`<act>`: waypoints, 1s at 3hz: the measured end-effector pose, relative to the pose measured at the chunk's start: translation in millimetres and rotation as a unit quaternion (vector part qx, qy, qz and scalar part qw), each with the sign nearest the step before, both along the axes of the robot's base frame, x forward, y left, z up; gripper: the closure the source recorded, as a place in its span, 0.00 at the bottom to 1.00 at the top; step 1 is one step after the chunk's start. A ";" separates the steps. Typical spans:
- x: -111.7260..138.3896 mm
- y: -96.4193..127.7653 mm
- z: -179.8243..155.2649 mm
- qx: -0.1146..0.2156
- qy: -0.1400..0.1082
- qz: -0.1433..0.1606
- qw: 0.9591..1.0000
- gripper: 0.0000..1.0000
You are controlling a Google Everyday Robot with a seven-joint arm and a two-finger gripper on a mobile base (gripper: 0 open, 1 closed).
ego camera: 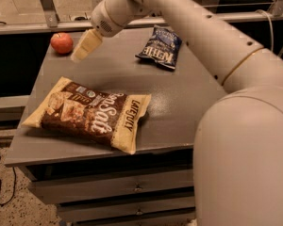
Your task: Pick apple
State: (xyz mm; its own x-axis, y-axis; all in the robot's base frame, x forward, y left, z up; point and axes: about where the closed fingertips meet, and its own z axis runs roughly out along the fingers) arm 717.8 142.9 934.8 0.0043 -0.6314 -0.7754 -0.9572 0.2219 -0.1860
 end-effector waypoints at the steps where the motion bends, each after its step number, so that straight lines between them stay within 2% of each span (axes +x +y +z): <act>1: 24.9 26.1 -24.7 0.023 0.004 -0.024 0.999 0.00; 3: 80.8 85.7 -49.6 0.075 0.001 -0.073 0.995 0.00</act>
Offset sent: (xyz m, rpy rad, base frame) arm 0.0900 0.0964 -0.0500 0.1879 -0.0140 -0.1542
